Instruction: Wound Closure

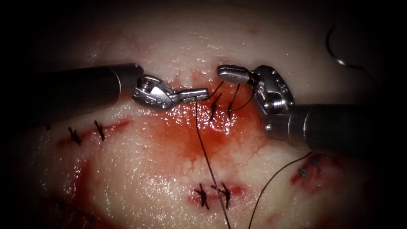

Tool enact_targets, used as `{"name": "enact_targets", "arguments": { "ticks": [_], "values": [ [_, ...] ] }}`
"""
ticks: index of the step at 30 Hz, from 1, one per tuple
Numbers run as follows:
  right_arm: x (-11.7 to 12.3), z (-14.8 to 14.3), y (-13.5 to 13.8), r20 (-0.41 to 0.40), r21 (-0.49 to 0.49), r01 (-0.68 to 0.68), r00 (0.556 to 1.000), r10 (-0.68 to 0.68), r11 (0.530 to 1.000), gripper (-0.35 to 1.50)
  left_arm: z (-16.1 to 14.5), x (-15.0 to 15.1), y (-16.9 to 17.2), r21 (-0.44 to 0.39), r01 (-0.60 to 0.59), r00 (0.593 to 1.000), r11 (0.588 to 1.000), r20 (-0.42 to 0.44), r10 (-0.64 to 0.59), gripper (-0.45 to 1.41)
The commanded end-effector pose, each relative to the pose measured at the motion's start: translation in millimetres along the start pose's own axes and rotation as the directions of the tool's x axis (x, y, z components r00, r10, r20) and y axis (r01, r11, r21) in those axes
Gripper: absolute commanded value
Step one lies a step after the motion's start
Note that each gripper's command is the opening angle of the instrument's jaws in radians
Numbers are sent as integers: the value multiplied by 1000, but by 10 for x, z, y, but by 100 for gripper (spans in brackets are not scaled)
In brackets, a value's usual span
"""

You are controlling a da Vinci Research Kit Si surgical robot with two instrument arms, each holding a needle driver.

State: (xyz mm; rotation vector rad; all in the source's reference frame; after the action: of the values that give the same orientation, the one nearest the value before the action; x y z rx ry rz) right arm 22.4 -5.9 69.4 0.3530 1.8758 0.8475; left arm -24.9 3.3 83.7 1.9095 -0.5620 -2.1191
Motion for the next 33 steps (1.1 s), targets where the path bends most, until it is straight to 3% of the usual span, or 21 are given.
{"name": "enact_targets", "arguments": {
  "ticks": [1, 3, 6, 9, 10, 17, 20, 33],
  "values": [
    [-10, 2, 2, 58, -27, 34, 998, -32, 999, -35, 9, -4, 5, 1, 8, 1000, 1000, 0, -8, -45],
    [-11, 2, 3, 118, -50, 58, 992, -52, 997, 0, 13, -1, 10, 0, 9, 1000, 1000, -3, -9, -45],
    [-14, -1, 5, 186, -110, 111, 978, -90, 988, 11, 19, 6, 15, 1, 11, 1000, 1000, -4, -11, -45],
    [-17, -7, 14, 278, -264, 143, 958, -67, 954, 90, 27, 16, 17, 8, 11, 1000, 1000, -1, -11, -45],
    [-20, -11, 21, 295, -343, 82, 955, 24, 936, 108, 32, 21, 19, 7, 10, 1000, 1000, 3, -10, -45],
    [-43, -24, 41, 366, -456, 47, 920, 139, 889, 122, 43, 30, 23, 3, 6, 1000, 1000, 12, -7, -45],
    [-51, -30, 55, 352, -500, 14, 917, 189, 866, 127, 48, 28, 25, 6, 5, 1000, 1000, 19, -5, -45],
    [-45, -56, 90, 328, -605, 35, 921, 209, 796, 120, 68, 7, 22, 1, 9, 996, 1000, 84, -9, -45]
  ]
}}
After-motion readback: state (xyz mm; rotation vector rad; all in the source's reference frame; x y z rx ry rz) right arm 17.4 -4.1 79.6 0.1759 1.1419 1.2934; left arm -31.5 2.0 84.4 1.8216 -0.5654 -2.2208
